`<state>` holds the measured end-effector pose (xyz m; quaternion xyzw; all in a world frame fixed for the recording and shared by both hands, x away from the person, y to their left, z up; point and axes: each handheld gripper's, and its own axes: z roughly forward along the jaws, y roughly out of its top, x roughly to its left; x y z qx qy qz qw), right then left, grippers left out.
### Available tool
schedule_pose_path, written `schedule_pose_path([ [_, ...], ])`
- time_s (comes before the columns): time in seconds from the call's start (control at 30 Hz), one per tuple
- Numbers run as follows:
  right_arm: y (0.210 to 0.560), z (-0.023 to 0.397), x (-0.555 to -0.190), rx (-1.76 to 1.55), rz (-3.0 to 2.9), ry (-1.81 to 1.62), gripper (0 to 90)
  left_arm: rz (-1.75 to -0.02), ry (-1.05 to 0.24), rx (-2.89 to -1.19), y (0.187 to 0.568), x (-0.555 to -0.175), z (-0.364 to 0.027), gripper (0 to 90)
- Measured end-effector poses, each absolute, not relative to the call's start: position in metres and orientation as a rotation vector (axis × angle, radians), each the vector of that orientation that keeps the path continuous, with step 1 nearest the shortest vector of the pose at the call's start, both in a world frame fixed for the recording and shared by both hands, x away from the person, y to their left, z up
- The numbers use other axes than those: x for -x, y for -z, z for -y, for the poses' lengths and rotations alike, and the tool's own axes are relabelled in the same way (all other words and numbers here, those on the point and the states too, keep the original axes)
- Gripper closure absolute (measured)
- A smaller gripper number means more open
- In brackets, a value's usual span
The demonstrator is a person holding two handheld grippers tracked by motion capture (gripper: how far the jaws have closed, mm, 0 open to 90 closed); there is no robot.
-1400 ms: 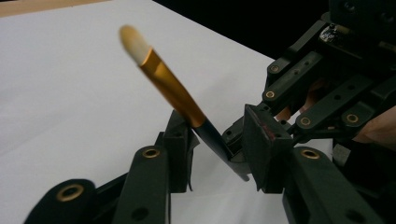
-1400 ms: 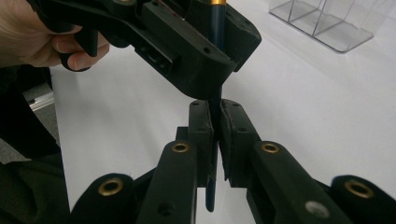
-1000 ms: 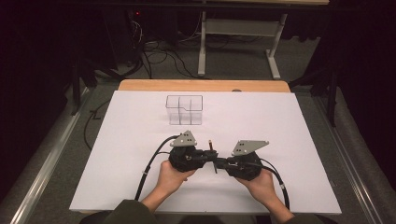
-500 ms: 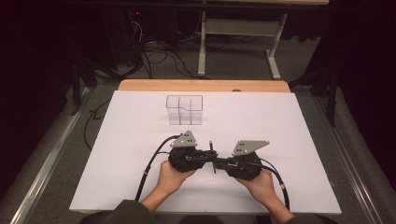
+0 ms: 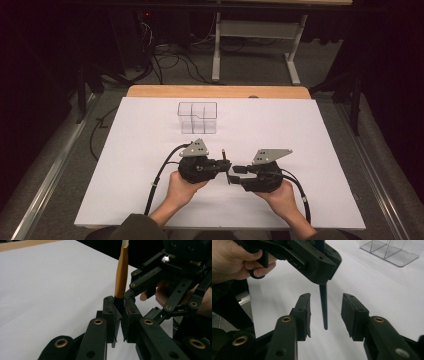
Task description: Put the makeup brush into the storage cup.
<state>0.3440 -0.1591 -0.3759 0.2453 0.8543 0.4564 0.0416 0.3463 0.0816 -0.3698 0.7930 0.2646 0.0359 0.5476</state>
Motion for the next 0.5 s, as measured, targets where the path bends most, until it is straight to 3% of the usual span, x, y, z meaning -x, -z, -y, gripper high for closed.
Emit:
schedule_pose_path([
  [0.37,0.372,0.173,-0.342,-0.809,-2.528,-1.442,42.8,-0.633,-0.085,-1.879,0.369,-0.347,-0.085,82.7],
  [0.5,0.371,0.179,-0.341,-0.828,-2.483,-1.433,41.1,-0.626,-0.083,-1.881,0.369,-0.346,-0.085,82.6],
])
